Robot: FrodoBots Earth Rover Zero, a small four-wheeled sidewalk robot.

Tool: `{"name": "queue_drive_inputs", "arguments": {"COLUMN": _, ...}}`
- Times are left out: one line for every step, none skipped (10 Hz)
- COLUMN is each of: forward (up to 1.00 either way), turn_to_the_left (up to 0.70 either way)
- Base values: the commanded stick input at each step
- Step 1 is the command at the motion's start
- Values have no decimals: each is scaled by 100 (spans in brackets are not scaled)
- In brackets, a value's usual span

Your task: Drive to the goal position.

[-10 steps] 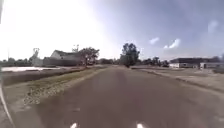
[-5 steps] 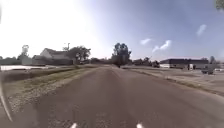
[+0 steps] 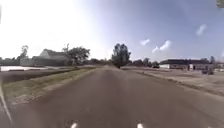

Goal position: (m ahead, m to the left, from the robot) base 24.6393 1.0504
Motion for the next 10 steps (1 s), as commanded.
{"name": "queue_drive_inputs", "arguments": {"forward": 70, "turn_to_the_left": 0}}
{"name": "queue_drive_inputs", "arguments": {"forward": 70, "turn_to_the_left": 0}}
{"name": "queue_drive_inputs", "arguments": {"forward": 70, "turn_to_the_left": 0}}
{"name": "queue_drive_inputs", "arguments": {"forward": 70, "turn_to_the_left": 0}}
{"name": "queue_drive_inputs", "arguments": {"forward": 70, "turn_to_the_left": 0}}
{"name": "queue_drive_inputs", "arguments": {"forward": 70, "turn_to_the_left": 0}}
{"name": "queue_drive_inputs", "arguments": {"forward": 70, "turn_to_the_left": 0}}
{"name": "queue_drive_inputs", "arguments": {"forward": 70, "turn_to_the_left": 0}}
{"name": "queue_drive_inputs", "arguments": {"forward": 70, "turn_to_the_left": 0}}
{"name": "queue_drive_inputs", "arguments": {"forward": 70, "turn_to_the_left": 0}}
